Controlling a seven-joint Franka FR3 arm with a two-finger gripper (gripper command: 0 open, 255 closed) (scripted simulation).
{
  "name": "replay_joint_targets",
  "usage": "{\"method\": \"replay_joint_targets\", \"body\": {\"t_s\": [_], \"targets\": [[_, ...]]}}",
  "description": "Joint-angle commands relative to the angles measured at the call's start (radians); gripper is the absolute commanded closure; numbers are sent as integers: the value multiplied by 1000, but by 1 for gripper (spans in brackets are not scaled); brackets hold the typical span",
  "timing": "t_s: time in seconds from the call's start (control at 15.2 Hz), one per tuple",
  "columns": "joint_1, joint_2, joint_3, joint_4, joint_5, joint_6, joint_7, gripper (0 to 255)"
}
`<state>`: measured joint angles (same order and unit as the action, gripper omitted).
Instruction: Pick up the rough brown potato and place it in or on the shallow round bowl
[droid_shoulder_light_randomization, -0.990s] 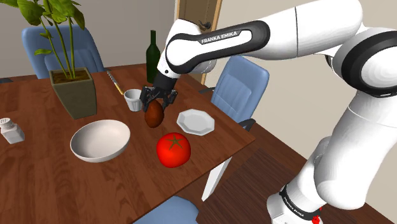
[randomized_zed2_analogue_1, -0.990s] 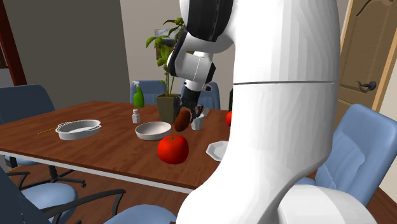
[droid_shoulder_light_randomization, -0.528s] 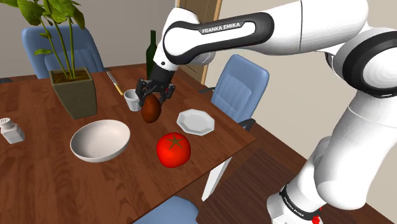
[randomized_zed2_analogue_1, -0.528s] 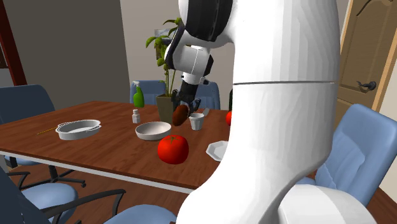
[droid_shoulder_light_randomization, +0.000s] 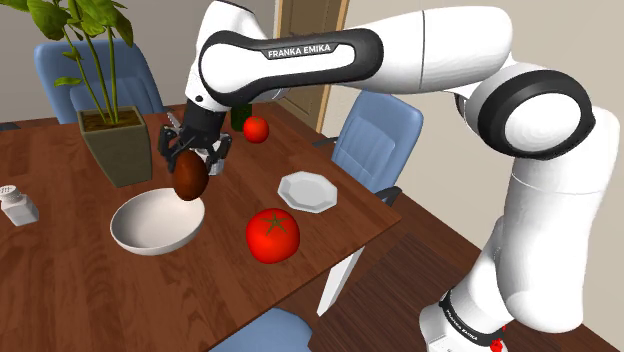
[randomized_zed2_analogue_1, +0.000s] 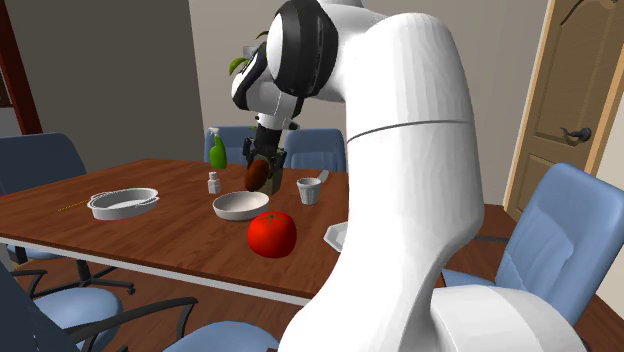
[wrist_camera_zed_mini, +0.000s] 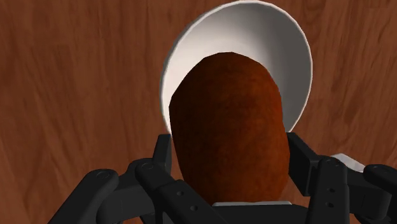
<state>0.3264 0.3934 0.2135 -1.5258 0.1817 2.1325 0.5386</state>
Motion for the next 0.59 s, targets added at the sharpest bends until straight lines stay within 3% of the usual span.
{"method": "replay_joint_targets", "body": {"t_s": [0.0, 0.26, 0.53], "targets": [[32, 70, 1, 103, -26, -25, 43, 255], [109, 243, -4, 378, -79, -114, 124, 255], [108, 245, -5, 327, -75, -63, 115, 255]]}}
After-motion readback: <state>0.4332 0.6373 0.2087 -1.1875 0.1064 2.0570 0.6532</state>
